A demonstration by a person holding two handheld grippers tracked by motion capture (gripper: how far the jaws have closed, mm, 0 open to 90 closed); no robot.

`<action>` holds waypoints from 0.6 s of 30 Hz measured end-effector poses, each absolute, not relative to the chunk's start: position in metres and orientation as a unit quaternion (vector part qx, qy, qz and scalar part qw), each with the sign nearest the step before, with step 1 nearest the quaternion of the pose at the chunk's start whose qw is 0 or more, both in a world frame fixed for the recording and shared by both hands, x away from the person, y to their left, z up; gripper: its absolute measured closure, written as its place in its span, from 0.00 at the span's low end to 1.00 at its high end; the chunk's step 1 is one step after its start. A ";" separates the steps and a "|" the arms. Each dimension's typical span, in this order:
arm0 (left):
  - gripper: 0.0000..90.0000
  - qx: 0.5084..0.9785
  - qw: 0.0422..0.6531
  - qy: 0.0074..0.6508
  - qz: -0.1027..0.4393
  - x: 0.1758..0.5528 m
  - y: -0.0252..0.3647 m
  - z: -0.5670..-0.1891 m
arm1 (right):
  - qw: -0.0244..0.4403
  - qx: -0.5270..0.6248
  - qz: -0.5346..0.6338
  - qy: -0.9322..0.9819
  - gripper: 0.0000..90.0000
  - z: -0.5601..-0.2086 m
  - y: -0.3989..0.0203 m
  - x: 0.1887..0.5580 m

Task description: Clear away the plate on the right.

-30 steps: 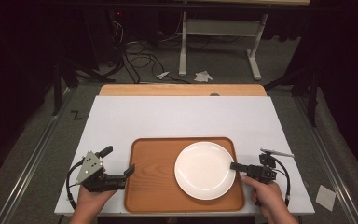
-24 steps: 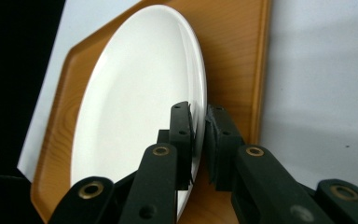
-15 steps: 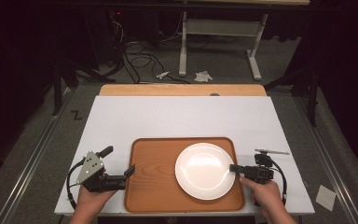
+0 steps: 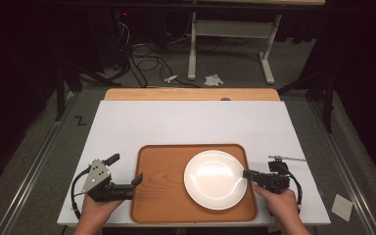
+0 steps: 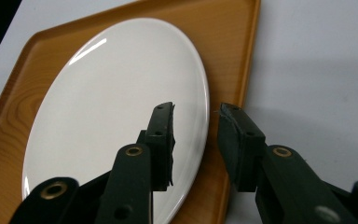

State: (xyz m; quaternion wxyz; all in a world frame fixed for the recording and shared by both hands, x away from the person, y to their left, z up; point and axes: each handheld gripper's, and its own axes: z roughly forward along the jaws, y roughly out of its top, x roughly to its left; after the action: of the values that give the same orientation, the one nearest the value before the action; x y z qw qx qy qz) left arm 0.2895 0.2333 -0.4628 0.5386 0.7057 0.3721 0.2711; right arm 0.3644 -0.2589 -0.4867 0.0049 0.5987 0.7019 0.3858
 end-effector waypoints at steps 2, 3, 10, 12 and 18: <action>0.01 0.706 0.538 0.372 0.271 0.290 0.233 -0.463 | 0.017 0.596 0.390 0.701 0.74 -0.482 -0.262 0.363; 0.01 0.706 0.538 0.372 0.271 0.290 0.233 -0.463 | 0.024 0.591 0.395 0.703 0.72 -0.480 -0.264 0.363; 0.01 0.707 0.537 0.373 0.269 0.289 0.233 -0.463 | 0.085 0.555 0.431 0.707 0.61 -0.459 -0.278 0.355; 0.01 0.708 0.536 0.373 0.267 0.290 0.233 -0.464 | 0.122 0.540 0.443 0.705 0.52 -0.447 -0.289 0.350; 0.01 0.710 0.534 0.374 0.265 0.290 0.232 -0.465 | 0.216 0.491 0.473 0.699 0.32 -0.434 -0.317 0.329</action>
State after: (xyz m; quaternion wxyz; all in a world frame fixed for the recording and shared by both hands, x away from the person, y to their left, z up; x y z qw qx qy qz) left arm 0.2903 0.2318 -0.4647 0.5341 0.7101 0.3743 0.2653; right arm 0.3288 -0.3169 -0.4340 0.2156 0.4913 0.6989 0.4730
